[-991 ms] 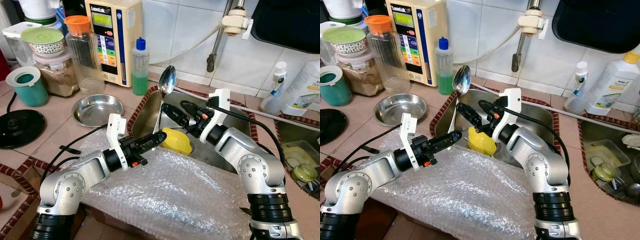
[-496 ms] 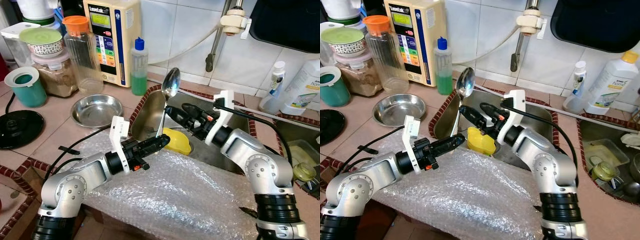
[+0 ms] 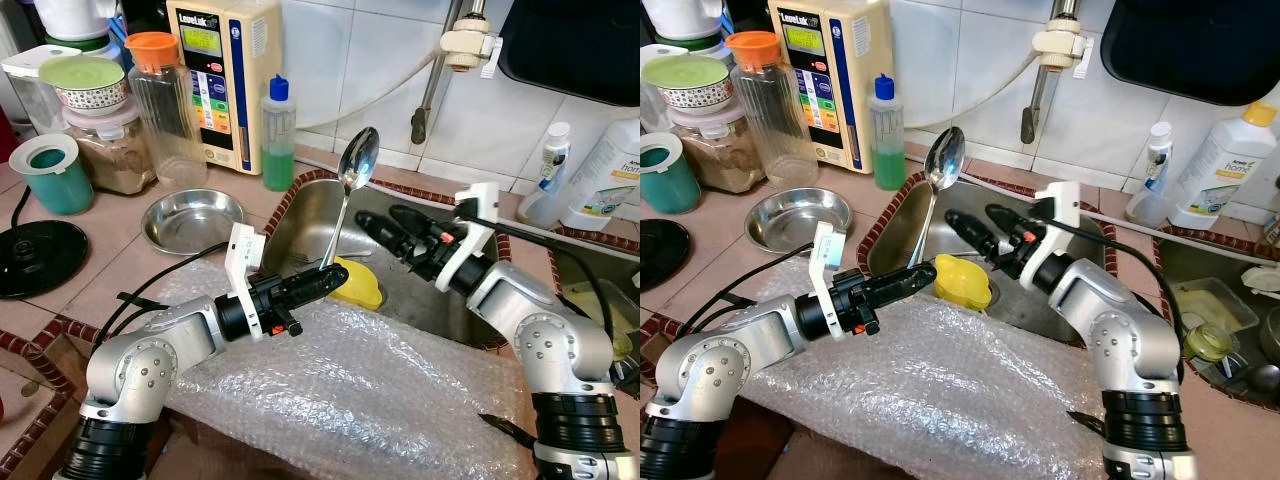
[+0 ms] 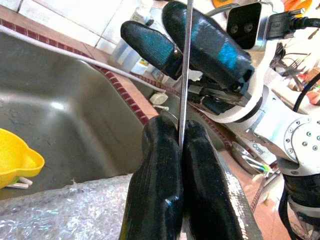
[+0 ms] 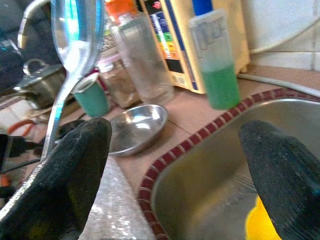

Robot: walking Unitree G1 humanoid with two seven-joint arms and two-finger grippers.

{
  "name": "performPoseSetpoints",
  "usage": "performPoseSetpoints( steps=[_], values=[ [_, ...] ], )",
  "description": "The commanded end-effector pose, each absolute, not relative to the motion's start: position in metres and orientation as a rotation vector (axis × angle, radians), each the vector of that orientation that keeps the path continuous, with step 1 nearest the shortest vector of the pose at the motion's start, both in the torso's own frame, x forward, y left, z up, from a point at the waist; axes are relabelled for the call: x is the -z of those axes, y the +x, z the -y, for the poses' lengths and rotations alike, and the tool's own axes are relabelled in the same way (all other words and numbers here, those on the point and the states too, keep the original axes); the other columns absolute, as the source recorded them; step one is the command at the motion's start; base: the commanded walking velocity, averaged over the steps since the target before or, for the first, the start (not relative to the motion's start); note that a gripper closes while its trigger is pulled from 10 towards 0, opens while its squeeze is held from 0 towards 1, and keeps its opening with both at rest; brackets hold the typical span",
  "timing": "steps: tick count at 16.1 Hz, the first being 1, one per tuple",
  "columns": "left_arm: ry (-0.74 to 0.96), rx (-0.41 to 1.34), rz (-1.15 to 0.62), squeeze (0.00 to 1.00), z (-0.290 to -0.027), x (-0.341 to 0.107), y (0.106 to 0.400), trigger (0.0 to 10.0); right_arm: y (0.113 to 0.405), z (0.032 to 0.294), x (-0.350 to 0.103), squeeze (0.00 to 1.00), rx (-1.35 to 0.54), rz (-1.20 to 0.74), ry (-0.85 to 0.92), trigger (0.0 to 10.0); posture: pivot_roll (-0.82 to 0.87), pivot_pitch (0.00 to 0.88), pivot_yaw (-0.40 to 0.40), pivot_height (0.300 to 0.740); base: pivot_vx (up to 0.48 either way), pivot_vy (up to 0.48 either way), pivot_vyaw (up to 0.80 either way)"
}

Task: Kitchen organization

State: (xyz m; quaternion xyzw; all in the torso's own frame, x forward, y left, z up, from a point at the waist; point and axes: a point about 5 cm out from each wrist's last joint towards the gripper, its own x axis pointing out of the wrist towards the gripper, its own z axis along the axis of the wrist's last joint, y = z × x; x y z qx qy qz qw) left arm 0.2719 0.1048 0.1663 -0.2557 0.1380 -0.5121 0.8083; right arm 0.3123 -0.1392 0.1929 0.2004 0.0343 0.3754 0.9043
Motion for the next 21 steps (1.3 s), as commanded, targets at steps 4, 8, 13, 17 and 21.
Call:
performPoseSetpoints(
  steps=[4, 8, 13, 17, 21],
  values=[
    [-0.495, 1.155, -0.289, 0.0, -0.094, -0.17, 0.268, 0.0, 0.3, 0.136, -0.211, 0.0, -0.969, -0.041, 0.517, 10.0, 0.07, 0.0, -0.054, 0.74, 0.0, 0.0, 0.0],
    [-0.49, 1.172, -0.284, 0.0, -0.092, -0.172, 0.268, 0.0, 0.292, 0.129, -0.209, 0.0, -1.045, -0.058, 0.524, 10.0, 0.07, 0.0, -0.054, 0.74, 0.0, 0.0, 0.0],
    [-0.477, 1.228, -0.274, 0.0, -0.082, -0.177, 0.264, 0.0, 0.308, 0.105, -0.197, 0.0, -0.99, -0.088, 0.454, 10.0, 0.07, 0.0, -0.046, 0.74, 0.0, 0.0, 0.0],
    [-0.472, 1.223, -0.288, 0.0, -0.082, -0.173, 0.261, 0.0, 0.325, 0.093, -0.202, 0.0, -0.938, -0.032, 0.455, 0.0, 0.08, 0.0, -0.049, 0.74, 0.0, 0.0, 0.0],
    [-0.47, 1.197, -0.296, 0.0, -0.088, -0.17, 0.262, 0.0, 0.328, 0.097, -0.203, 0.0, -0.896, -0.014, 0.444, 0.0, 0.08, 0.0, -0.05, 0.74, 0.0, 0.0, 0.0]
  ],
)
